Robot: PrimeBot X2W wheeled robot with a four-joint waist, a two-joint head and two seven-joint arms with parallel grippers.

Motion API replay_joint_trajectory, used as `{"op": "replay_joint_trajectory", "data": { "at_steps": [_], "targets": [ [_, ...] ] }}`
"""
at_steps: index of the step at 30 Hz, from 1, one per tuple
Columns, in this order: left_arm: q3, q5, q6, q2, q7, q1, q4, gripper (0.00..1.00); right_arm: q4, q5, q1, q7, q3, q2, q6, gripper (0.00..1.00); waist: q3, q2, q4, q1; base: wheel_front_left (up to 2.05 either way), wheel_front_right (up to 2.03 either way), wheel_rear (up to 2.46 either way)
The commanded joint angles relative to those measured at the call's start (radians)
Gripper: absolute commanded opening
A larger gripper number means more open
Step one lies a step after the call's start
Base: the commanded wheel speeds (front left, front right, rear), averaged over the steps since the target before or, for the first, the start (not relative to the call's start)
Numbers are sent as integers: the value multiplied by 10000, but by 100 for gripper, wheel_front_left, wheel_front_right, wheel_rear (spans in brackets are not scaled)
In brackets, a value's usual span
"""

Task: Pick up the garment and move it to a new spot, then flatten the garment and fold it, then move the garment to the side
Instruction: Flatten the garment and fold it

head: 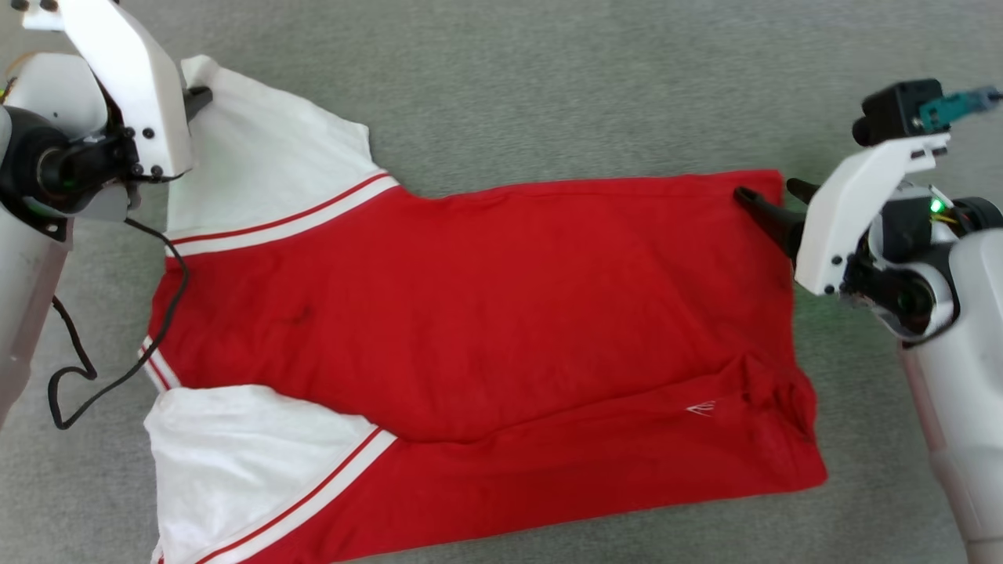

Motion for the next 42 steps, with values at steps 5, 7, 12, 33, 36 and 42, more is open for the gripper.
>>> {"op": "replay_joint_trajectory", "data": {
  "at_steps": [5, 7, 12, 33, 36, 42],
  "targets": [
    [-87, 52, -143, -126, -234, 68, -183, 0, 1789, 256, -649, 1343, 588, 151, -2, 31, 238, 0, 449, -1, 0, 0, 0],
    [-118, 10, -207, -163, -294, 201, -175, 0, 2179, 267, -686, 1779, 713, 204, -2, 0, 179, 0, 530, -1, 0, 0, 0],
    [-44, -104, -358, -208, -660, 540, -107, 0, 2012, 237, -1210, 1362, 662, -145, -2, 0, -257, 0, 699, -1, 0, 0, 0],
    [586, -1341, 615, 984, -2936, 6747, -3073, 0, -988, 574, 3726, 218, -351, -720, -4, 0, -3104, 0, 1177, -1, 0, 0, 0],
    [524, -1711, 854, 847, -3120, 7900, -3460, 0, -1119, 452, 4517, 109, -539, -603, -4, 0, -3224, 0, 1197, -1, 0, 0, 0],
    [498, -2299, 908, 283, -3699, 9328, -3498, 100, -1040, 335, 5584, -508, -676, -349, -4, 100, -3349, 0, 1250, -1, 0, 0, 0]
  ]
}}
